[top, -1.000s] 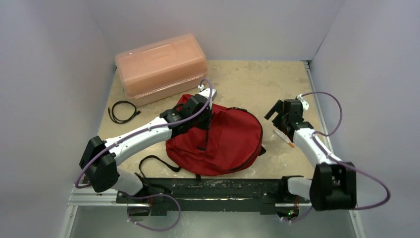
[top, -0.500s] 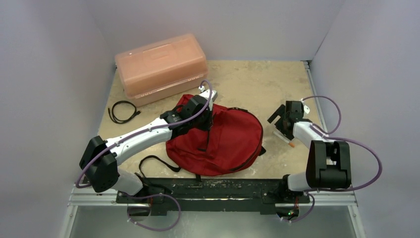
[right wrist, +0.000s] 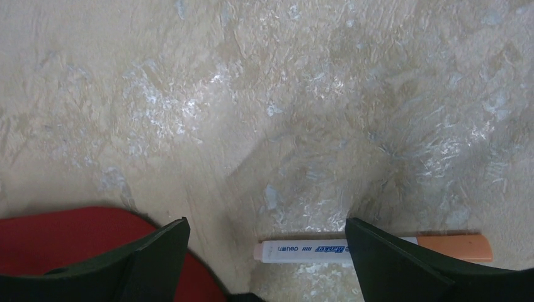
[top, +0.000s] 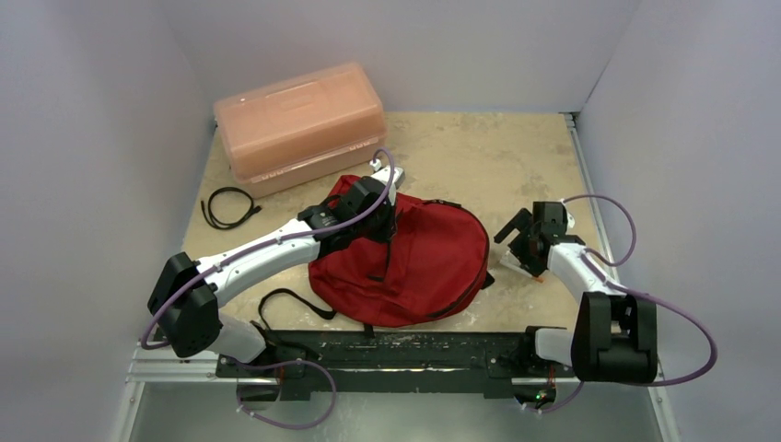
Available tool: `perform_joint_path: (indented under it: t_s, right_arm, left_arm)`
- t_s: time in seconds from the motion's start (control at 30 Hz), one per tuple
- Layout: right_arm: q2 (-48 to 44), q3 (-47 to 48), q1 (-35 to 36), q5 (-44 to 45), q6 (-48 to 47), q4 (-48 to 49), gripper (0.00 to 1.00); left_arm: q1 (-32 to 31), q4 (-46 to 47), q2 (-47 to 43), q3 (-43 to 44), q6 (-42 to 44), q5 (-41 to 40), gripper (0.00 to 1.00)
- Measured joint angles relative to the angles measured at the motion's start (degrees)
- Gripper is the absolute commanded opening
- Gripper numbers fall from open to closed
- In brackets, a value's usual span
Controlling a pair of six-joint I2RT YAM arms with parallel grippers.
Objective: Pack the student bag
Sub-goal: Move the stationery to the center of the board.
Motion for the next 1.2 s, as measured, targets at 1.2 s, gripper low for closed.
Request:
perform_joint_path:
  t_s: [1.2]
  right_arm:
    - [2.4, 6.25, -3.48, 10.93, 30.1, -19.17, 0.69]
  left_arm:
    - [0.02, 0.04, 0.0, -0.17, -0.59, 2.49, 0.0]
